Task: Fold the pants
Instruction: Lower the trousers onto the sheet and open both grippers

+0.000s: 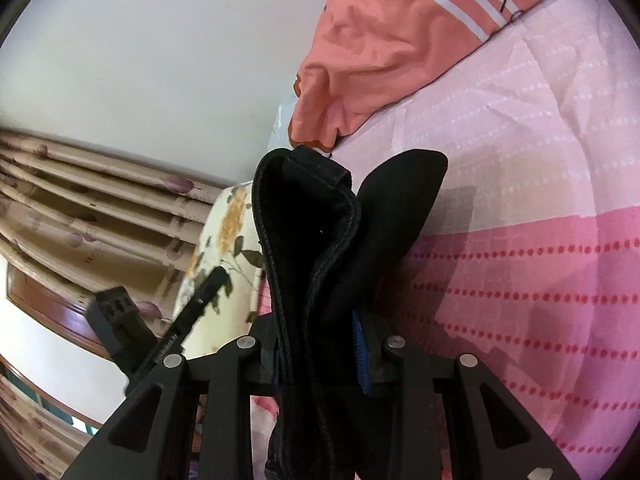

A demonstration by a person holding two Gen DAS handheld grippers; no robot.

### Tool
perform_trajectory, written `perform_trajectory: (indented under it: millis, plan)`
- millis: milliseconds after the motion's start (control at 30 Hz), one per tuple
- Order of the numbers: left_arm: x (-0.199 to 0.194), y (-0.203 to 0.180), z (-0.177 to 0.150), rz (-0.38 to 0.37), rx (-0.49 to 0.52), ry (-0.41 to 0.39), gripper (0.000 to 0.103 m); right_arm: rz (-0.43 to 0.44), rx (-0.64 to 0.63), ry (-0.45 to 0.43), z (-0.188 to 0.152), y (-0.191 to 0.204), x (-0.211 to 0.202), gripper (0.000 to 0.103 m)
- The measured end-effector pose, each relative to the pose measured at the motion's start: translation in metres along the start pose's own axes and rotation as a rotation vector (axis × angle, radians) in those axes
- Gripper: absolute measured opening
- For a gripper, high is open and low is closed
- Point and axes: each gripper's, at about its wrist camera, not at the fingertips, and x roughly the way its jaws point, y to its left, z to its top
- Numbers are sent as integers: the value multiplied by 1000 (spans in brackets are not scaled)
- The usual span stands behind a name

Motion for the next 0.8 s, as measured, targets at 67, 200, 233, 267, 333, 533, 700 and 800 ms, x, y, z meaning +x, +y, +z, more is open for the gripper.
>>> perform_trajectory:
  millis: [67,200,233,267,333,533,700,800]
  plan:
    - [1,0,1,-8,-1,0,23,-14,-9,3,-1,-2,-3,26]
    - [3,-3,-4,-3,10,15,23,-46,-8,6,-2,-9,-5,27]
    - [5,-3,-6,-2,11,24,23,-57,-7,4,-3,-10,-5,30]
    - [6,-4,-9,2,10,31,23,-79,-11,2,-3,-11,-6,31]
    - [6,-4,-14,1,0,42,23,-129,-23,-5,-4,-12,-8,37]
    - [5,-7,-28,12,-23,68,24,-301,-66,-88,-12,4,-36,45]
    - [-6,-11,-37,7,-68,47,37,-533,-392,-160,-44,83,-45,62]
    - [-21,-15,-42,20,-93,-5,58,-552,-491,-209,-69,115,-52,82]
